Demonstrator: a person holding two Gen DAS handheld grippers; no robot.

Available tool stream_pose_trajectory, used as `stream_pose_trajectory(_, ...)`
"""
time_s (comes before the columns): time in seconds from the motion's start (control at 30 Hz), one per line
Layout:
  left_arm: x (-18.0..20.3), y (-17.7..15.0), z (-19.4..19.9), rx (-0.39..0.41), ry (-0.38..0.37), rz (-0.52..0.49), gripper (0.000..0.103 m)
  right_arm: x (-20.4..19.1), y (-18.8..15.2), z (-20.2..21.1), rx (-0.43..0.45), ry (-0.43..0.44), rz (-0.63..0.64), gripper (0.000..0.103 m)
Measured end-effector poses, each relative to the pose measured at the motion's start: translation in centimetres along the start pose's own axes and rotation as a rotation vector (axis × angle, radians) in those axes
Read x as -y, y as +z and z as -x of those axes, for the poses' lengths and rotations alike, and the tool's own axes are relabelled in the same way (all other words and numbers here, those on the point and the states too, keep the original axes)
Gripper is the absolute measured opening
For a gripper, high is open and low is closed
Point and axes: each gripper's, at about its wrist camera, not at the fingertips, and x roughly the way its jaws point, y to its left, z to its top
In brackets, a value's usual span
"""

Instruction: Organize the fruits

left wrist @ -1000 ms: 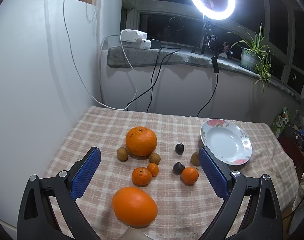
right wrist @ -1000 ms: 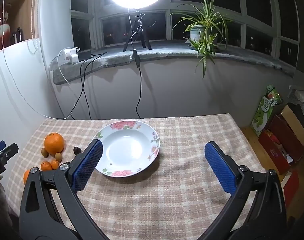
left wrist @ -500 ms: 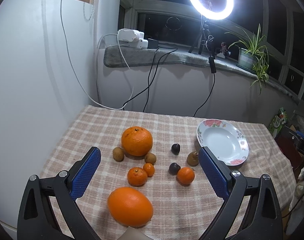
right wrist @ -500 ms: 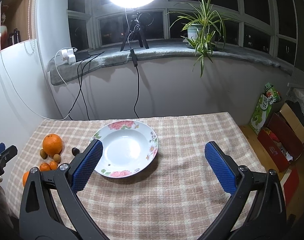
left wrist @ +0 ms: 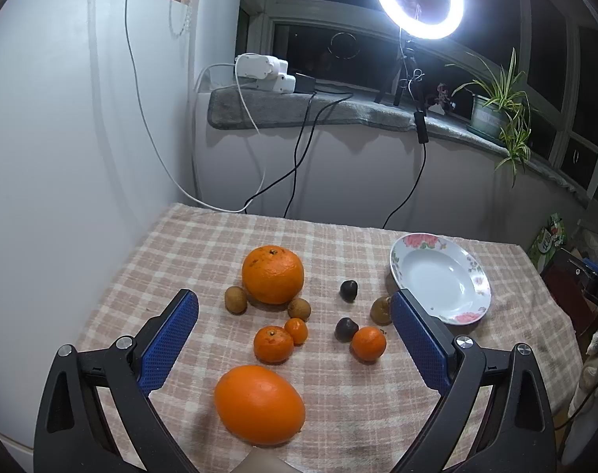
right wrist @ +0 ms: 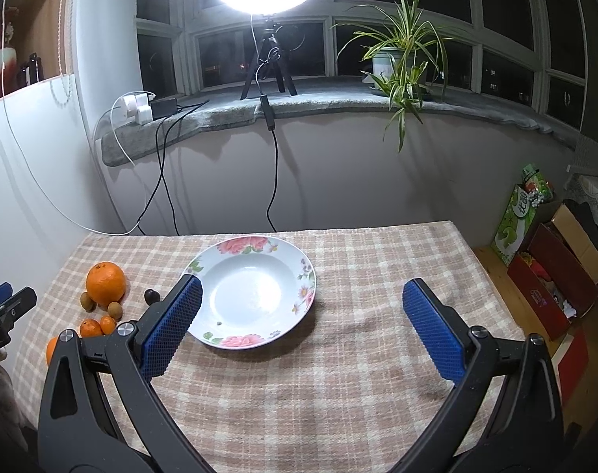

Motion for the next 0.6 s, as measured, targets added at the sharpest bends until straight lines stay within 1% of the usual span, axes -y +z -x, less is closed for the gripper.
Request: stream_pose_trajectory(0.6, -0.13, -0.16, -0.28, -0.009, 0.0, 0.004, 0.098, -0.55, -0.13, -0.1, -0.003, 0.002, 0.0, 0.103)
